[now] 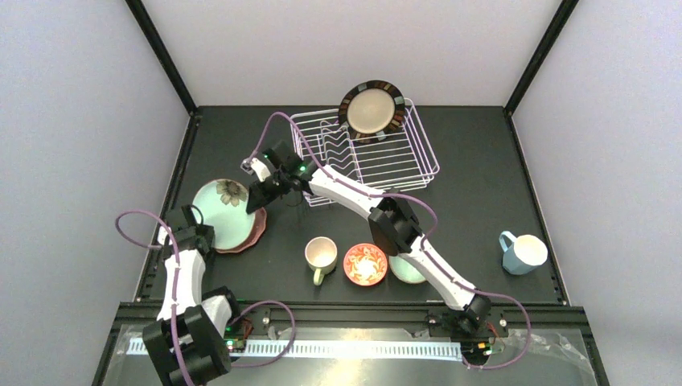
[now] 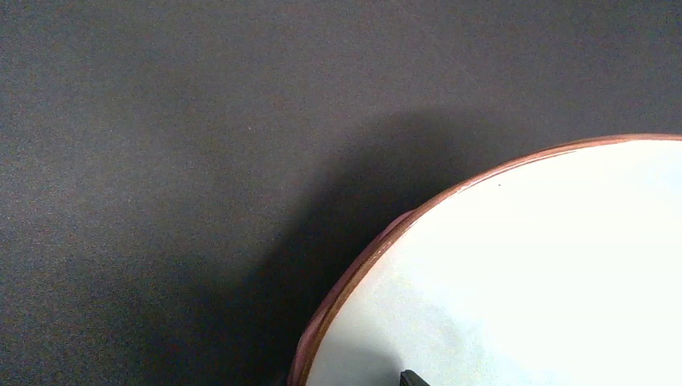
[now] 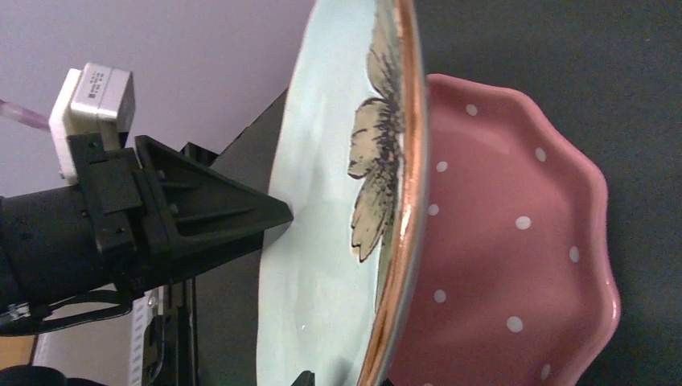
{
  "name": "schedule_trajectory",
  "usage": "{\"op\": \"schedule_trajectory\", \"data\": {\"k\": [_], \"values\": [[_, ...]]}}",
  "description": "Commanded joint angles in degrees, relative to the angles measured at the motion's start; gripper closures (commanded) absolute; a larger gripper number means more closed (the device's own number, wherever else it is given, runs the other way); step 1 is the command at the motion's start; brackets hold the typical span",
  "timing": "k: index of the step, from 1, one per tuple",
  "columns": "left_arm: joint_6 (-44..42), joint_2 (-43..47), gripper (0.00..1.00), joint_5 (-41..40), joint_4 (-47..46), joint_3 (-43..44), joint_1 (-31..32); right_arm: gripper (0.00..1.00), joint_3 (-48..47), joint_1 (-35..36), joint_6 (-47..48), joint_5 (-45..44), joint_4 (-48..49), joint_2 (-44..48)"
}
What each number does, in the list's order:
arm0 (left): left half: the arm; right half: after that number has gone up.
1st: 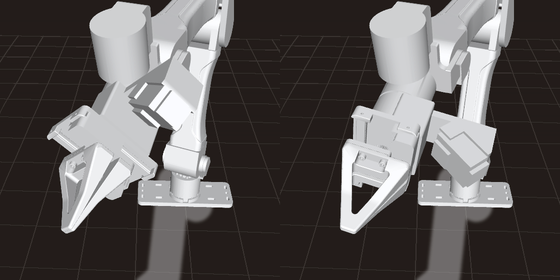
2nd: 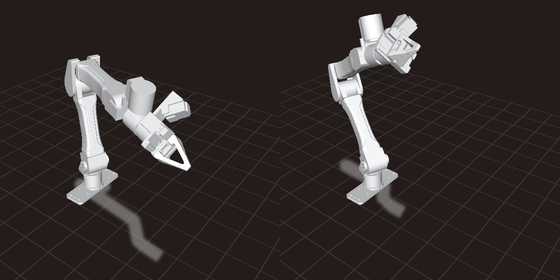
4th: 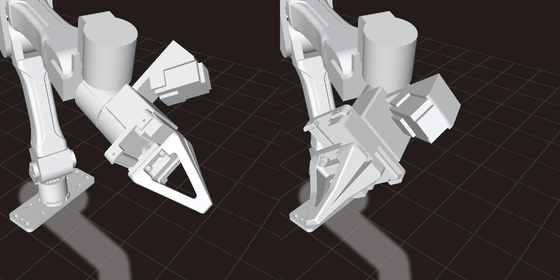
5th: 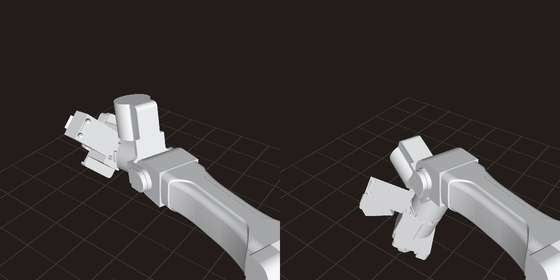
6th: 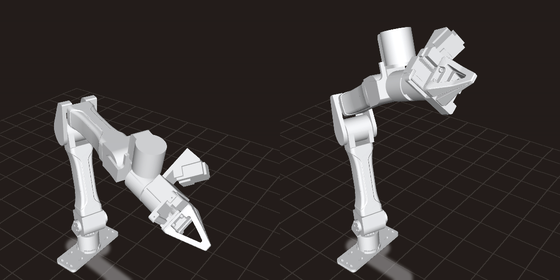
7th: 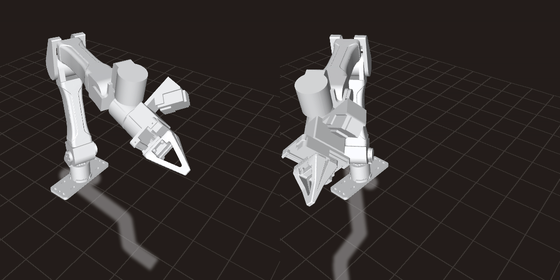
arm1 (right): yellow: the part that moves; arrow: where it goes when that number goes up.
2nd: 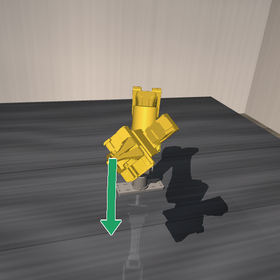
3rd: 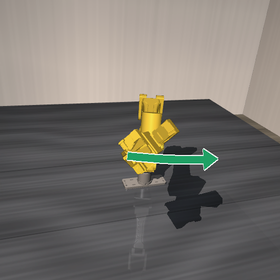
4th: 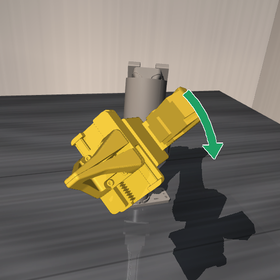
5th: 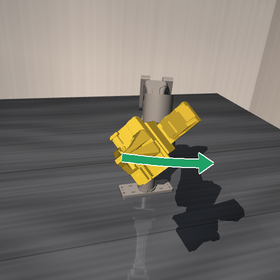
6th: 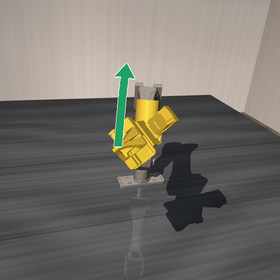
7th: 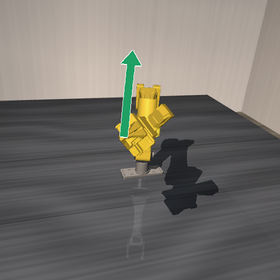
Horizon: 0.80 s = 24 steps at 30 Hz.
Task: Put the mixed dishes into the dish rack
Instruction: Grab the plate from the plate.
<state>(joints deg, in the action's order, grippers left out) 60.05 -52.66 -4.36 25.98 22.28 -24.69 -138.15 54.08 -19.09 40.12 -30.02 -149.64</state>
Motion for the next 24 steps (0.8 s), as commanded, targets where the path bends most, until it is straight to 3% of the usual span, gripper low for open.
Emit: {"op": "schedule_trajectory", "data": {"k": [1,10,24], "values": [[-0.7,-1.3,0.21,3.6,4.9,-2.2,0.4,0.72,-2.7,3.2,0.2,4.5,2.4,-1.4],[-0.2,-1.4,0.21,3.6,4.9,-1.7,0.6,1.00,-2.7,3.1,0.8,1.8,0.8,-0.4],[1.3,-0.5,0.17,3.0,8.0,3.4,0.5,1.00,-2.6,2.0,-1.3,0.5,0.3,2.2]]}}
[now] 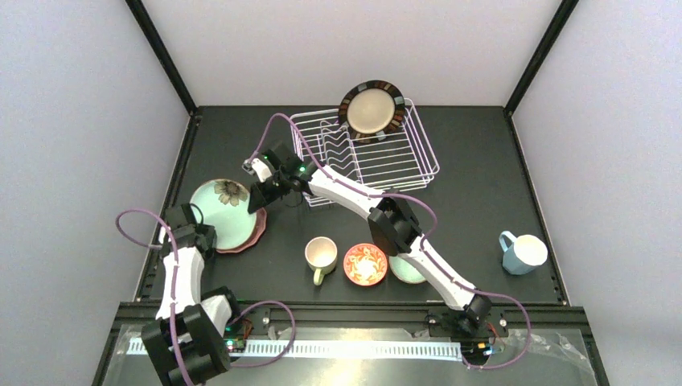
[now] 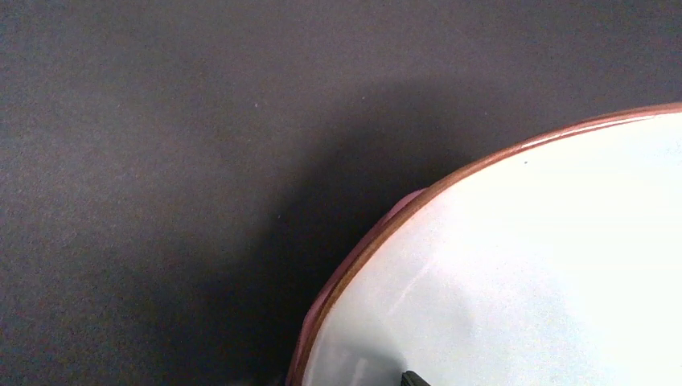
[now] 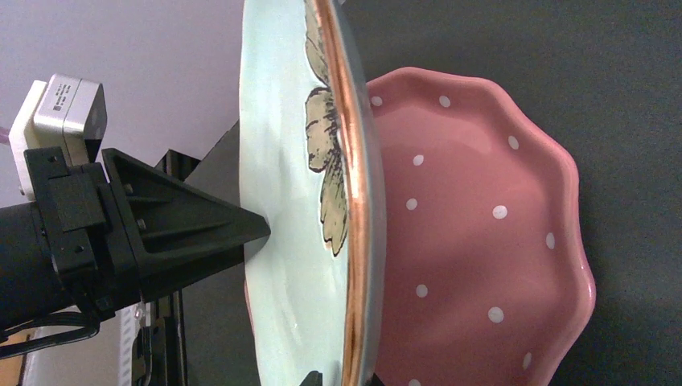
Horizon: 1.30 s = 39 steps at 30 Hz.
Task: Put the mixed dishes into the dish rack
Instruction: Grab the plate from the plate.
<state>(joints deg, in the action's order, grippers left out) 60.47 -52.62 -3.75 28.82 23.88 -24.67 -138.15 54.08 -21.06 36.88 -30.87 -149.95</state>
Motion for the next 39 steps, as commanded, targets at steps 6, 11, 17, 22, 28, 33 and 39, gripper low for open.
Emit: {"op": "schedule_trajectory", "data": {"k": [6,11,17,22,28,33,39], "values": [[1.5,1.1,0.01,2.5,5.7,4.3,0.6,1.00,-0.5,1.2,0.0,2.3,1.1,4.6],[1.4,2.2,0.01,2.5,5.4,5.7,0.8,1.00,0.1,0.8,-0.7,1.9,1.3,6.0],[1.1,4.3,0.01,2.0,5.3,5.7,1.3,1.00,0.5,0.6,-1.6,1.5,1.6,7.3],[0.8,5.5,0.01,1.9,6.0,5.8,1.6,1.00,0.5,0.6,-2.6,0.5,1.5,7.5],[1.1,5.6,0.01,2.4,5.5,6.3,2.0,1.00,0.5,0.1,-4.4,0.4,1.4,7.2],[1.5,5.7,0.01,2.8,4.8,6.1,2.1,1.00,0.4,-0.4,-5.7,0.3,1.0,6.7],[2.2,5.9,0.01,3.5,3.8,6.1,2.1,1.00,-0.4,-1.1,-6.8,-0.4,0.1,6.4]]}}
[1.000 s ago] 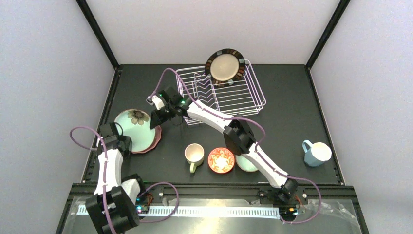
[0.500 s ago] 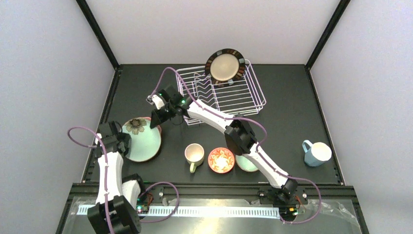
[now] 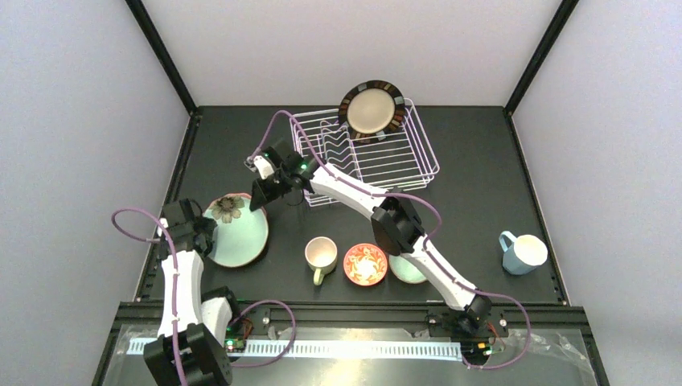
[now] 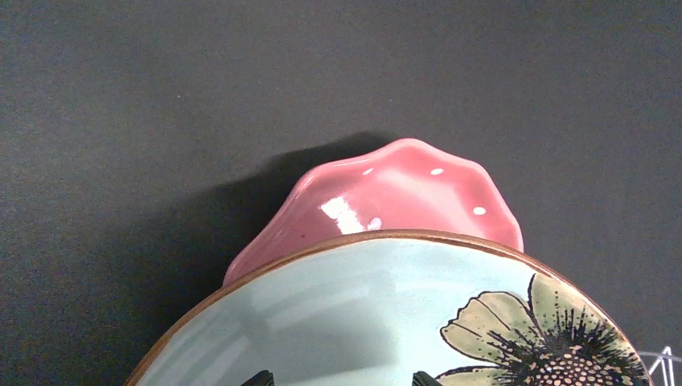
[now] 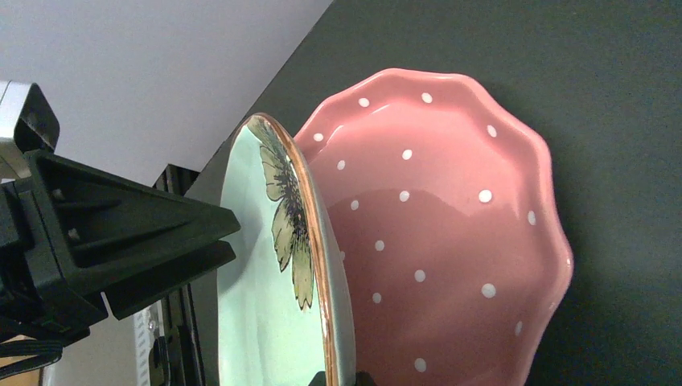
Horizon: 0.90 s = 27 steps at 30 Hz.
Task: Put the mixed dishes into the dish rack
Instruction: Grab the plate from the plate, then pass from the right arm to the left
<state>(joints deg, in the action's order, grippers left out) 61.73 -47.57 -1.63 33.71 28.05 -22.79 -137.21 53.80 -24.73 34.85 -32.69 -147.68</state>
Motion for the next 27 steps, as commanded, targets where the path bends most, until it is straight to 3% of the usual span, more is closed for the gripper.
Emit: {"op": "schedule_trajectory", "data": {"k": [1,27], "values": [[1.1,0.9,0.01,1.4,-1.3,2.1,0.2,1.00,-1.4,-1.1,-3.2,1.6,1.7,4.2],[1.8,-0.5,0.01,7.2,-5.1,6.6,0.4,1.00,-1.0,-8.6,-10.4,4.7,2.9,9.1]]}}
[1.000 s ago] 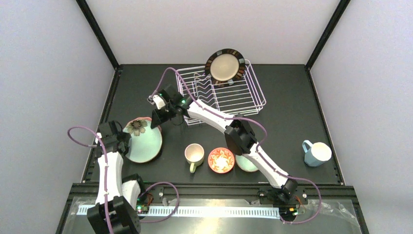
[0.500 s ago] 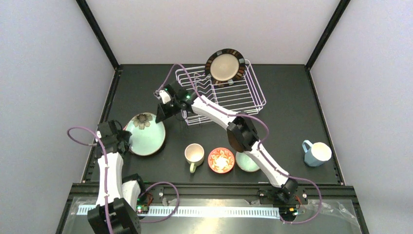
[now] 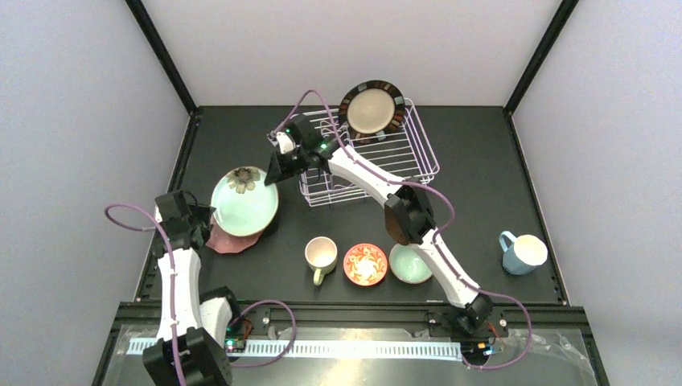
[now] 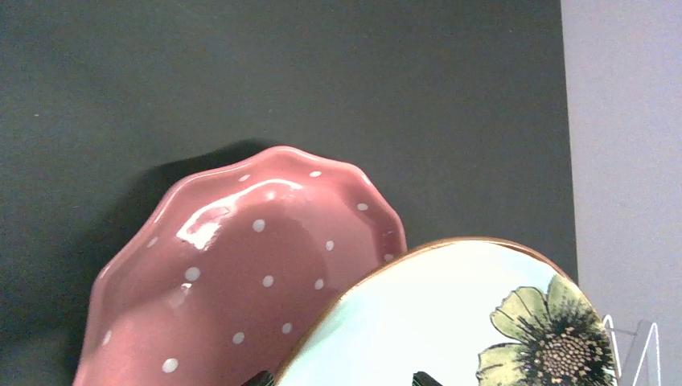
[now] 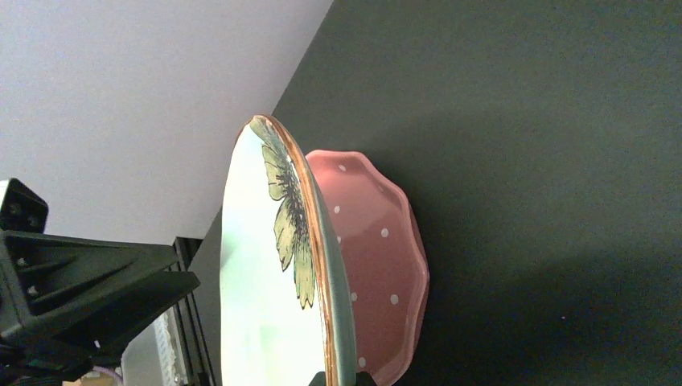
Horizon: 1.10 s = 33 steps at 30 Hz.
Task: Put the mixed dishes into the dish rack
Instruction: Pass from the right arm to the left
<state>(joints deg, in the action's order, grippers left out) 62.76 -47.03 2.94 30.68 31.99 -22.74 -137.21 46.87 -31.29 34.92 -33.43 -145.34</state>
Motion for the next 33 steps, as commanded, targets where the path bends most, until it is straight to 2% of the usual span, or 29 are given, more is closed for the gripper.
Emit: {"op": "schedule_trajectory", "data": {"k": [1,15,22,27,33], "values": [[0.8,-1.2,0.01,3.0,-2.4,2.9,0.4,1.00,-1.0,-2.1,-4.0,4.8,3.6,7.0],[-0.8,-8.5,0.01,9.2,-8.0,11.3,1.2,1.00,0.4,-8.0,-6.0,6.5,4.5,10.7],[-2.2,-14.3,0.01,14.5,-12.7,16.4,2.9,1.00,1.0,-10.1,-7.2,7.0,5.7,11.7],[-2.2,-16.6,0.01,18.6,-18.2,17.0,4.7,1.00,1.2,-10.9,-7.7,6.9,6.0,12.2],[-4.5,-20.2,0.01,22.5,-20.6,19.6,6.2,1.00,0.5,-11.8,-8.8,7.1,6.4,12.7]]}}
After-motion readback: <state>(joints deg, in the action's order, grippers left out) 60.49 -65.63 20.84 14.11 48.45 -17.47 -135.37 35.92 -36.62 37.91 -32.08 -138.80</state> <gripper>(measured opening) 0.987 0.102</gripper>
